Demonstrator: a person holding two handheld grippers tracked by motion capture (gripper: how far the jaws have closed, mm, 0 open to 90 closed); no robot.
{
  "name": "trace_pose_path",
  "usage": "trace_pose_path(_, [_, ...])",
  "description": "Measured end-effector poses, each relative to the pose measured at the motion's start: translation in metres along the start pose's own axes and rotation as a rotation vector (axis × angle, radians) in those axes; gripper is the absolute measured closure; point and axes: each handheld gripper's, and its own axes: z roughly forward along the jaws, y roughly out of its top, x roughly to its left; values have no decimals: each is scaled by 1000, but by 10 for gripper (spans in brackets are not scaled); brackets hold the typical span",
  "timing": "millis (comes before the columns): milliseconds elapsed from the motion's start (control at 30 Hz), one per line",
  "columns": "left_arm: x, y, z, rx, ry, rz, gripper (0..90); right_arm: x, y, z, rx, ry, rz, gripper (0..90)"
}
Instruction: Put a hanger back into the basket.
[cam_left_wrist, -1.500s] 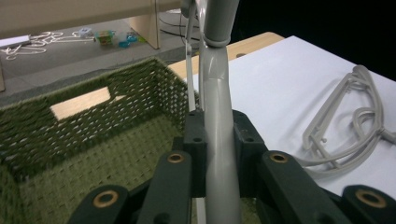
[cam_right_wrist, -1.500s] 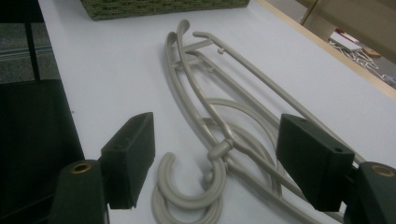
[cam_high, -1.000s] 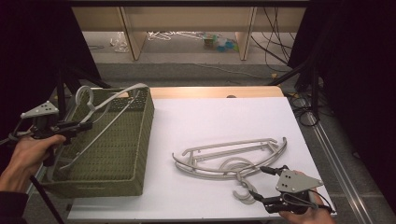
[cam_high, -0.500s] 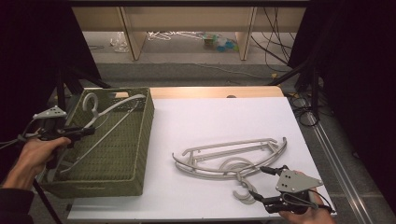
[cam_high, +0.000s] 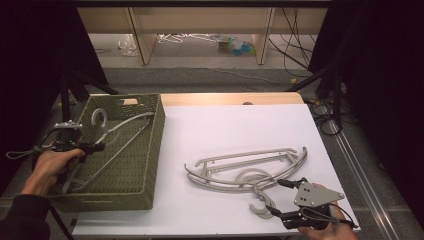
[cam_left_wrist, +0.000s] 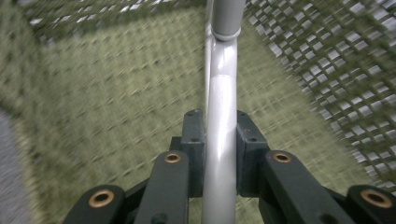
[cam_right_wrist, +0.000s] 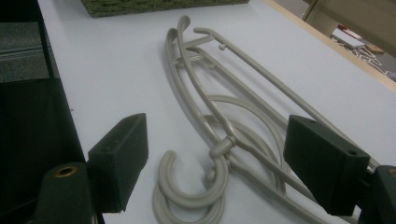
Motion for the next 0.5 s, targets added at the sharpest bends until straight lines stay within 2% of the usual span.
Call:
trace_pose_path(133, [6, -6, -2, -20, 26, -33, 752, 0, -1, 1, 3, 3, 1, 227])
trace_pose_path(233, [3, -5, -4, -27, 94, -43, 700, 1, -1, 3, 7, 8, -1, 227])
trace_pose_path(300, [3, -4, -9, -60, 117, -76, 625, 1, -1, 4, 7, 9, 4, 227])
trace_pose_path(333, [1, -4, -12, -95, 150, -104, 579, 0, -1, 4, 6, 9, 6, 226])
trace_pose_path(367, [1, -3, -17, -104, 167, -106, 539, 0, -2, 4, 6, 8, 4, 226])
trace_pose_path(400, [1, -2, -22, -108, 178, -103, 508, 0, -2, 3, 6, 9, 8, 226])
trace_pose_path(433, [-2, -2, -25, -144, 189, -122, 484, 0, -3, 3, 2, 8, 10, 226])
trace_pose_path(500, [-10, -1, -32, -208, 185, -141, 452, -1, -4, 2, 5, 6, 13, 224])
